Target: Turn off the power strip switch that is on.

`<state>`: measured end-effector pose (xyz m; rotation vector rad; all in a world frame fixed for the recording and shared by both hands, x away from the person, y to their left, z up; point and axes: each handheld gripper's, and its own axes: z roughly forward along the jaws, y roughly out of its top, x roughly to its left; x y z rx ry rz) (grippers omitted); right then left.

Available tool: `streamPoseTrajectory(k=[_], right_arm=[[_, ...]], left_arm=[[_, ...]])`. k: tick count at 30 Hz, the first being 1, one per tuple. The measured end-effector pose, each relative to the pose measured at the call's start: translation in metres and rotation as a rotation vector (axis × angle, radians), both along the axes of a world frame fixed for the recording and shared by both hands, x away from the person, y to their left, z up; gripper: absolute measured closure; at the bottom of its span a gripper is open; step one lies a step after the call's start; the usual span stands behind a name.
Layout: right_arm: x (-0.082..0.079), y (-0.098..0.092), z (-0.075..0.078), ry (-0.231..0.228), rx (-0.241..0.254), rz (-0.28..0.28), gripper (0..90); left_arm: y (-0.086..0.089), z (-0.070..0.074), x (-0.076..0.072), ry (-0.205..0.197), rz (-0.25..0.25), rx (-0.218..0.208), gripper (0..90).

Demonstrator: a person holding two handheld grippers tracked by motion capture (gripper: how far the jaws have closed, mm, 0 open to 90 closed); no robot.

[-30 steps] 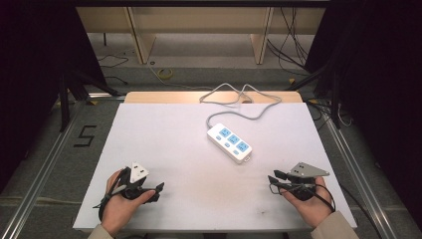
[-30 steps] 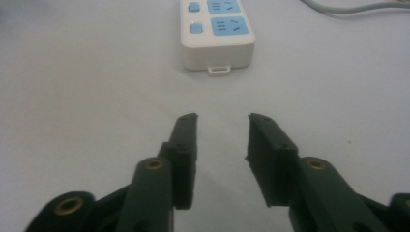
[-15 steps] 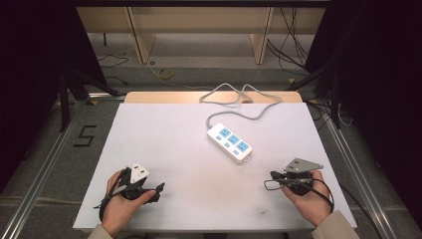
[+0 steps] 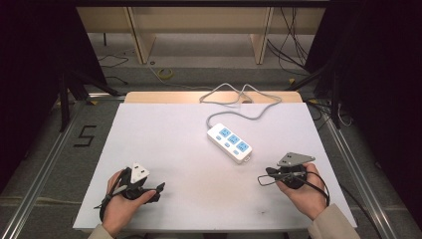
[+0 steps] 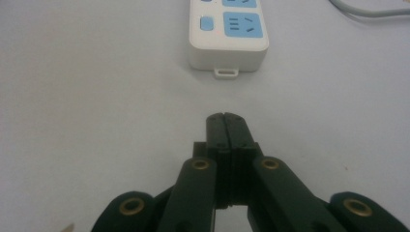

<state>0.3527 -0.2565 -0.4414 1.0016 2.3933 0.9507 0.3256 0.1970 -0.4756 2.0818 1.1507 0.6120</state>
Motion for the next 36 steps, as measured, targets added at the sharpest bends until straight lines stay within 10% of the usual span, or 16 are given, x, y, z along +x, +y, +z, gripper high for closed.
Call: streamPoseTrajectory(k=[36], right_arm=[[0.036, 0.020, 0.018, 0.067, -0.060, 0.027, 90.0]], left_arm=[[-0.002, 0.000, 0.001, -0.001, -0.005, 0.002, 16.8]])
